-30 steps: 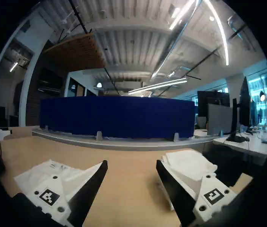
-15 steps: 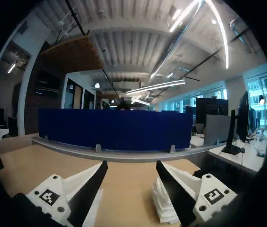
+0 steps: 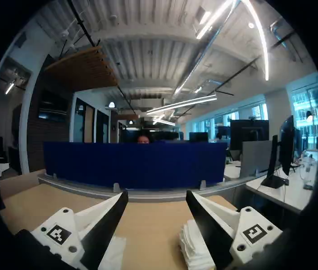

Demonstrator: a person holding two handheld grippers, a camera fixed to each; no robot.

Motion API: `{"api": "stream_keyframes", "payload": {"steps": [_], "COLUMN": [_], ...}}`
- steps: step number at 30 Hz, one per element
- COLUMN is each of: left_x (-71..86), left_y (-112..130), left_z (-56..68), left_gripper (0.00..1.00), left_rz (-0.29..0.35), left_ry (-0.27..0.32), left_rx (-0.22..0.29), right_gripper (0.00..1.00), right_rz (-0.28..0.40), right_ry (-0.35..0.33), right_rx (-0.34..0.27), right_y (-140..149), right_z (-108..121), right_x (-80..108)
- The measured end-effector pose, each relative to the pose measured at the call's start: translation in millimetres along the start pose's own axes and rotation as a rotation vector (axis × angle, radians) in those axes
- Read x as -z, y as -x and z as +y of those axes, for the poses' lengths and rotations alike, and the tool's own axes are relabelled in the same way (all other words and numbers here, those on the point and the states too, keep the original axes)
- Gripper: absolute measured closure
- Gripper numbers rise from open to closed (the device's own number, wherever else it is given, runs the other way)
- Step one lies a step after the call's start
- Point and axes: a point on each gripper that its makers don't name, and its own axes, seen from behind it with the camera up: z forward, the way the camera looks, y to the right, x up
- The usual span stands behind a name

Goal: Fold towel

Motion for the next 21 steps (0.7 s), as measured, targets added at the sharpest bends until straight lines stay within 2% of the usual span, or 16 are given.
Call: {"api": "stream_keyframes", "payload": {"steps": [4,9,14,21], "left_x": [-1.4,-3.1,-2.0,-3.9], "left_y": [4.6,7.5,-1.5,-2.0], "left_z": [14.1,33.2,55.8,75.3], "left_gripper": [0.04,0.03,0.04,0.04], "left_rz": [-0.047,-0.101,-0.122,-0.147], "left_ry": [0.065,0.160,0.261,0.350], "left_rx": [-0.013,-0.034,-0.084,-0.149], "right_gripper": [0.00,0.00,0.00,0.00], "right_rz": [-0.031,-0.085,-0.142,-0.205], "right_ry": [-0.052,-0.162,-0.258,-0.323], "right_rx": [0.026,0.064,0.102,0.149], "right_y": [-0.7,0.3,3.6,11.4], "right_z": [-13.9,-40.2,-61.4,-73.3], "right_x": [-1.8,-0.1,3.7,6.1]}}
